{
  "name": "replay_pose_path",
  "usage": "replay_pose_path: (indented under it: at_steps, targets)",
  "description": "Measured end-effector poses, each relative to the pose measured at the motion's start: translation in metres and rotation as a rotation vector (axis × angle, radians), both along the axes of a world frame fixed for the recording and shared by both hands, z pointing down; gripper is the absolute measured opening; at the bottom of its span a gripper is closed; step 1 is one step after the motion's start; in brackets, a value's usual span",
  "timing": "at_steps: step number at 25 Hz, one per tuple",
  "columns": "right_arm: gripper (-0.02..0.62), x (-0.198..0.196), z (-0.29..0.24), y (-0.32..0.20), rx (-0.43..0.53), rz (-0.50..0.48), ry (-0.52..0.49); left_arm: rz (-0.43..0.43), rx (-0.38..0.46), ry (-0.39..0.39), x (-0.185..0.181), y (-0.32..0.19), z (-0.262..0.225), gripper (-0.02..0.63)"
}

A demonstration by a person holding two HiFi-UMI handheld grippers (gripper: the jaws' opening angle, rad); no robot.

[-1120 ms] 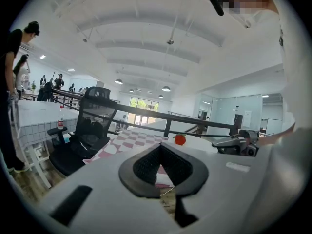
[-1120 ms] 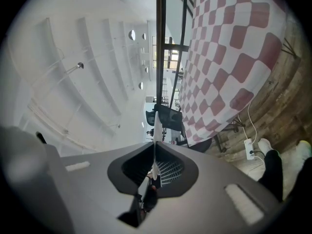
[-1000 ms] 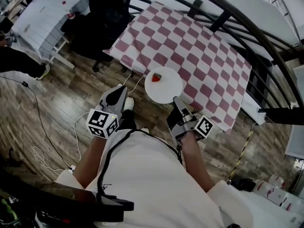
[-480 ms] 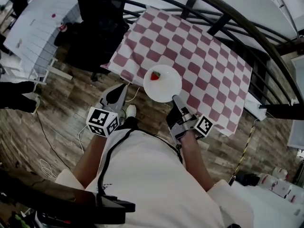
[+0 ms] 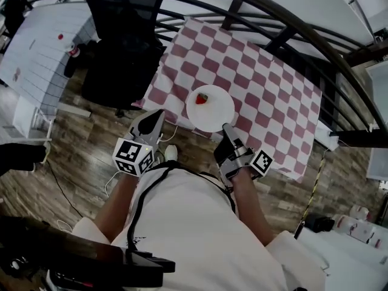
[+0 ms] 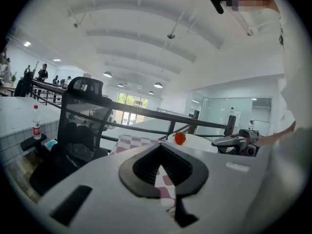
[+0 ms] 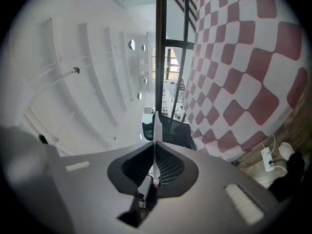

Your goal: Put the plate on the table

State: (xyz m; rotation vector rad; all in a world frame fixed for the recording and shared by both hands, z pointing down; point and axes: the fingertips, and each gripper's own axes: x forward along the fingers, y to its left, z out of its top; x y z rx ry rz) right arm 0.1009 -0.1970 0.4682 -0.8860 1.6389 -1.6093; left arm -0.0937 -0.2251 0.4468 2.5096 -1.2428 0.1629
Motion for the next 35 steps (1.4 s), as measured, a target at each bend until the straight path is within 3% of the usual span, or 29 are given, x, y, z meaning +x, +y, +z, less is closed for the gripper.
replay_pose_path:
  at_steps: [14, 35]
  targets:
    - [0.018, -0.034, 0.017, -0.085, -0.005, 0.057, 0.006, 0.030, -0.018, 0.019, -0.044, -0.073, 0.021, 0.006]
    - [0.018, -0.028, 0.103, -0.209, -0.058, -0.121, 0.045, -0.149, -0.105, -0.011, -0.028, -0.136, 0.071, 0.006]
